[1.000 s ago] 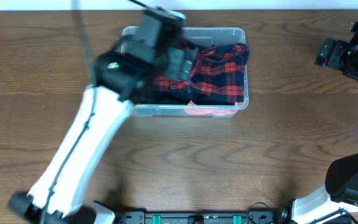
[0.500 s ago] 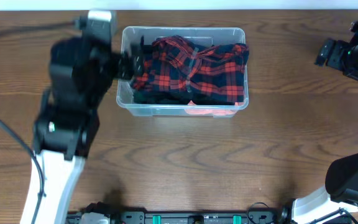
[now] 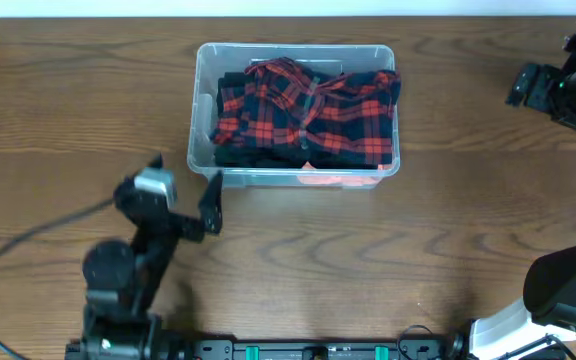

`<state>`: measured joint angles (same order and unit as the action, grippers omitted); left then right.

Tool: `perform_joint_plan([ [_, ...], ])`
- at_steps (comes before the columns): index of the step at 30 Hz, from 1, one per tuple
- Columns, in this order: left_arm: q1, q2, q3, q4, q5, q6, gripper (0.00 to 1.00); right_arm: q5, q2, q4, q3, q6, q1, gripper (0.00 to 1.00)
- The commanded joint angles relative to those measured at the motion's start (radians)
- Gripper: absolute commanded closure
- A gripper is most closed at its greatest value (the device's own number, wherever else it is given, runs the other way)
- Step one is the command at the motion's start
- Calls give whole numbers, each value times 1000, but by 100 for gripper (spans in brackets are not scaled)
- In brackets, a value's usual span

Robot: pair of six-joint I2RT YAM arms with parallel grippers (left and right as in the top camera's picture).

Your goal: Pack container

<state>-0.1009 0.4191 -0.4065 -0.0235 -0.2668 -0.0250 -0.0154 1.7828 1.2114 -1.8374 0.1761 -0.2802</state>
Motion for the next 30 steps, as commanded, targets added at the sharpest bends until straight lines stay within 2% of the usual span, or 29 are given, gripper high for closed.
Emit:
perform_joint_plan([
  [1, 19, -107, 109, -54, -3, 5, 2, -3, -10, 2, -6, 10, -5, 1],
  [8, 52, -269, 283, -90, 44, -30, 2, -3, -10, 2, -6, 10, -5, 1],
  [17, 98, -378, 403, -86, 49, -41, 2, -3, -10, 2, -6, 10, -5, 1],
  [24, 129, -411, 402, 85, 51, -40, 2, -3, -10, 2, -6, 10, -5, 1],
  [30, 131, -418, 402, 75, 51, -39, 2, -3, -10, 2, -6, 10, -5, 1],
])
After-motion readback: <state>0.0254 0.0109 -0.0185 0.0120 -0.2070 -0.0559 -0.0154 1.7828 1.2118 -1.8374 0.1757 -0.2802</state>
